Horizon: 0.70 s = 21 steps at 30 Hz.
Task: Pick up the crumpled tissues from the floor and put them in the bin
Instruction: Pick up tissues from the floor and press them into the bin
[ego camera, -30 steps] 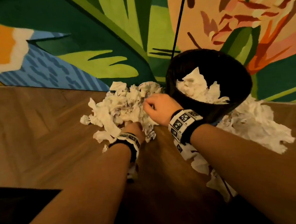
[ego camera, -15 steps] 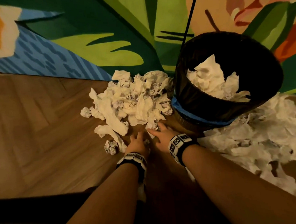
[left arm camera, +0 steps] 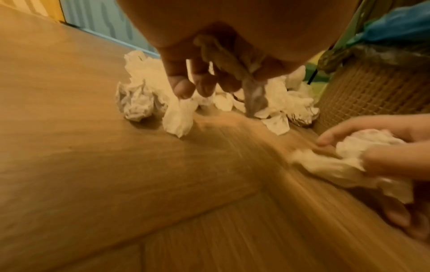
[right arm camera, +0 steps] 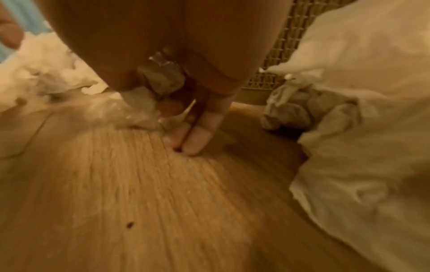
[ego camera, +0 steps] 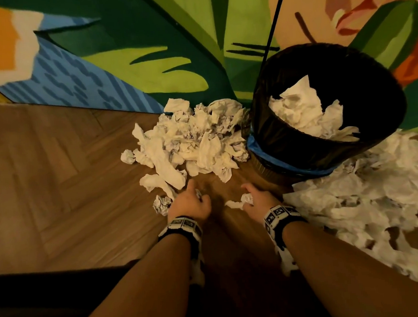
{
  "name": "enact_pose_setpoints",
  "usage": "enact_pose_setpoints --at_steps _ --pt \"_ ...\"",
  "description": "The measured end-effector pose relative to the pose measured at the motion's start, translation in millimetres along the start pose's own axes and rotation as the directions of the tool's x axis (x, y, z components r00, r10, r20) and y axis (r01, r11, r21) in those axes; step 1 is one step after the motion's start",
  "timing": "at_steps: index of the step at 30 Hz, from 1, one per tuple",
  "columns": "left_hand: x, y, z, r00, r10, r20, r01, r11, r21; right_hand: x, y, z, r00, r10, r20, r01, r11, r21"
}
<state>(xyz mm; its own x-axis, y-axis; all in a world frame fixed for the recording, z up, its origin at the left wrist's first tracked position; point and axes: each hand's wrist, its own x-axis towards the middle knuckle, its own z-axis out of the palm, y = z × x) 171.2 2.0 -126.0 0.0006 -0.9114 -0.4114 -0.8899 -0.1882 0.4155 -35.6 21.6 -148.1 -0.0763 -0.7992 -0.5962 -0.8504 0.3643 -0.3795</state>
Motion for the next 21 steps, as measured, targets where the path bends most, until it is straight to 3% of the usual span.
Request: enact_pose_setpoints --at_steps 3,6,9,12,17,21 --pt "0 -7 -4 0.991 -0.128 -0.043 0.126 0.991 -0.049 -7 -1 -4 0.996 -0.030 -0.082 0.039 0.993 0.110" --pt "-3 -20 6 0.972 -0.231 0.046 0.235 0.968 -0.084 -9 -4 -7 0.987 0.015 -0.158 0.015 0.982 0.187" --pt "-4 -27 18 0.958 -0.251 0.137 0.257 0.966 -0.029 -10 -9 -8 0.979 0.065 -0.192 -0.012 0.964 0.267" --pt "-4 -25 23 0.968 -0.213 0.133 0.214 0.977 0.000 -11 -12 -8 0.971 0.050 -0.234 0.027 0.948 0.316" --pt "-6 -11 19 0.988 -0.011 0.153 0.000 0.998 0.069 -10 -15 -10 0.977 0.050 -0.207 0.011 0.959 0.284" --pt "-7 -1 9 0.995 0.073 0.065 -0.074 0.997 0.020 -9 -20 -17 0.981 0.037 -0.188 0.011 0.968 0.250"
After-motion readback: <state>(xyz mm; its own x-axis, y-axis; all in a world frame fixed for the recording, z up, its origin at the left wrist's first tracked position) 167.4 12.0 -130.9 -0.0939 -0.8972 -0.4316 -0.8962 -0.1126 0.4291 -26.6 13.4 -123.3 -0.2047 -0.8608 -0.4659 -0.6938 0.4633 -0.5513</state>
